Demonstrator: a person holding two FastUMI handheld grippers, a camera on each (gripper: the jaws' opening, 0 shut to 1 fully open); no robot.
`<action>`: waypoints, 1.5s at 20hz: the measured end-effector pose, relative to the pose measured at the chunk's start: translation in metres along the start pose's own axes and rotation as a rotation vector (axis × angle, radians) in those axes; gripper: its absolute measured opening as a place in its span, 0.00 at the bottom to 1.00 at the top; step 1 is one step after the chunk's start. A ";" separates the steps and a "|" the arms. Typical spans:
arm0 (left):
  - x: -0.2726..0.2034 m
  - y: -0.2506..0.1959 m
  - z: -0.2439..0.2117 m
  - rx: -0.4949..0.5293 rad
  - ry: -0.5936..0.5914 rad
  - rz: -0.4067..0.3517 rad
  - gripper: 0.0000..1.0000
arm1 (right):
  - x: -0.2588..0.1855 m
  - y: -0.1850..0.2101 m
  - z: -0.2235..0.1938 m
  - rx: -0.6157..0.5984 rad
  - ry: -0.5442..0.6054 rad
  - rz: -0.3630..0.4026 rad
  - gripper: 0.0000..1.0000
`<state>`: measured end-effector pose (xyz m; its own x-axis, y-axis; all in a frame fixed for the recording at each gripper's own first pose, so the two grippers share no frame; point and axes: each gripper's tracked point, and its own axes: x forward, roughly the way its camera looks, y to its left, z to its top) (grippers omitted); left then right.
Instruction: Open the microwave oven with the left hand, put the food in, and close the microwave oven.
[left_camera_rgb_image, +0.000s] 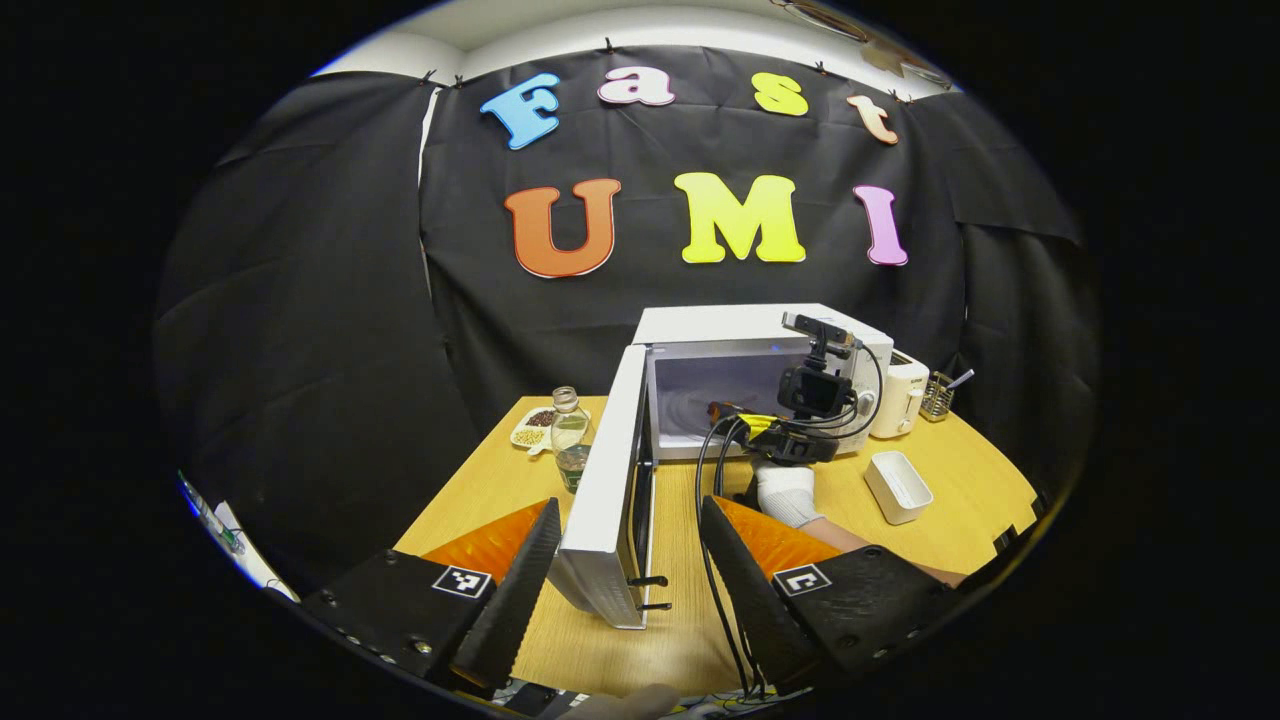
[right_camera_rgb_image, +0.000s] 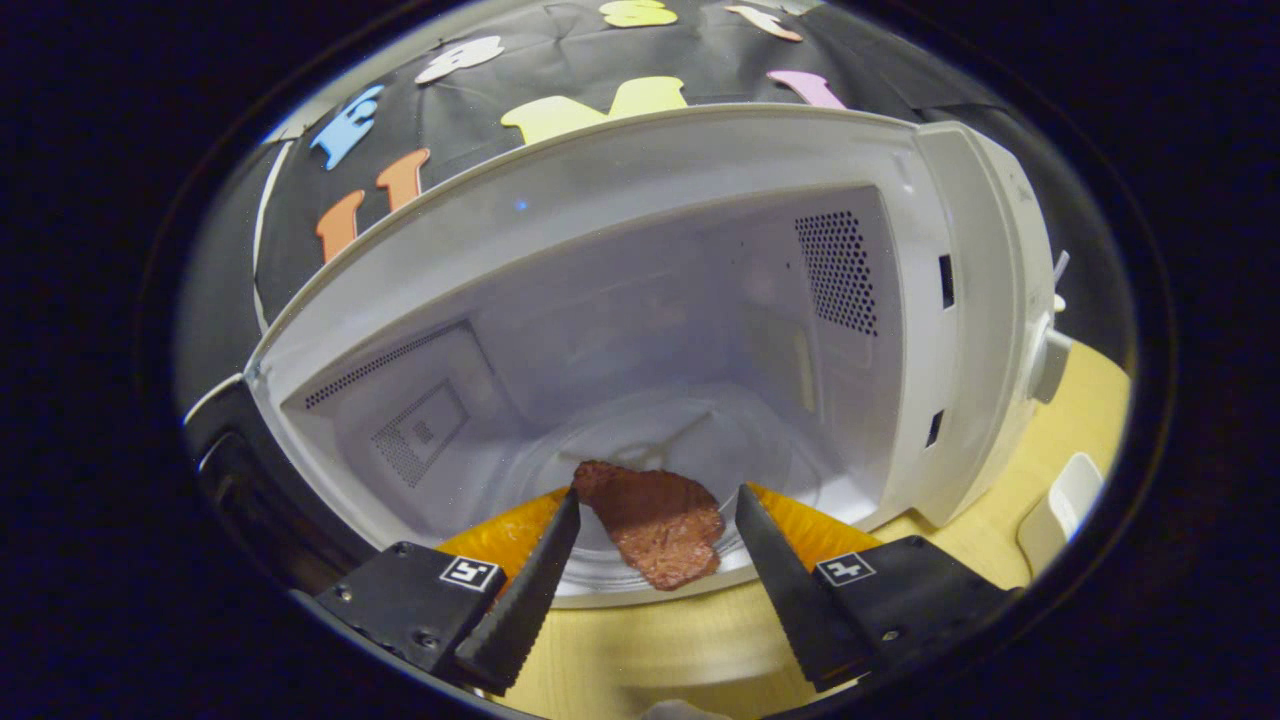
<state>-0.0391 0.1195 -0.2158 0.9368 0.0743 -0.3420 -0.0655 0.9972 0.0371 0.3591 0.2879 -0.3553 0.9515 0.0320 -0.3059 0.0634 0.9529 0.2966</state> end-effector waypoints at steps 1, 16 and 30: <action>-0.002 0.000 0.001 0.001 -0.005 0.002 0.87 | -0.005 0.001 0.002 0.012 0.000 0.007 1.00; -0.035 0.037 0.032 0.016 -0.125 0.051 0.87 | -0.235 -0.055 0.118 -0.205 -0.008 0.087 0.90; -0.009 0.087 -0.028 0.003 -0.075 0.074 0.18 | -0.409 -0.173 0.139 -0.191 0.037 -0.052 1.00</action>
<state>-0.0626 0.2056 -0.2363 0.9525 0.1461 -0.2671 -0.1343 0.9890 0.0620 0.0002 0.0677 -0.1561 0.9364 -0.0111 -0.3507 0.0506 0.9933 0.1037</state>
